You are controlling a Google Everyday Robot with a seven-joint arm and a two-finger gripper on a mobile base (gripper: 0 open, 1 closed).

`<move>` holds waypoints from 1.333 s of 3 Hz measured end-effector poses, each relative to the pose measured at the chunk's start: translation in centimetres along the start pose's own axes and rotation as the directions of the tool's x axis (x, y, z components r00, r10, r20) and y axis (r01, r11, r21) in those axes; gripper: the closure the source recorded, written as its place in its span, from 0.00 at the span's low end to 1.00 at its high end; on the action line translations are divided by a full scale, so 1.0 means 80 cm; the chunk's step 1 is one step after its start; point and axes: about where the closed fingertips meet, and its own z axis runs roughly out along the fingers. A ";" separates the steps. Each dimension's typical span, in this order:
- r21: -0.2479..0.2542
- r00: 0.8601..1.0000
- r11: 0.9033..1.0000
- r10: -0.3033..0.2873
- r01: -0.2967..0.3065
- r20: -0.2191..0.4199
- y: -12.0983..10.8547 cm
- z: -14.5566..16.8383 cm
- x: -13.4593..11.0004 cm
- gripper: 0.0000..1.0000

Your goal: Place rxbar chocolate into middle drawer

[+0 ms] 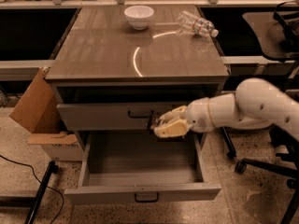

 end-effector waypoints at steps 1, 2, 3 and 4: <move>-0.030 0.991 0.991 0.133 -0.132 0.015 0.003 0.064 0.076 1.00; -0.044 0.981 0.980 0.194 -0.194 0.007 0.005 0.098 0.113 1.00; -0.048 0.968 0.967 0.251 -0.252 -0.028 0.005 0.134 0.149 1.00; -0.047 0.967 0.966 0.251 -0.253 -0.028 0.005 0.136 0.149 1.00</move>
Offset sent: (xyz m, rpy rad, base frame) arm -0.0262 0.0402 -0.1592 0.0808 0.2501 -0.0943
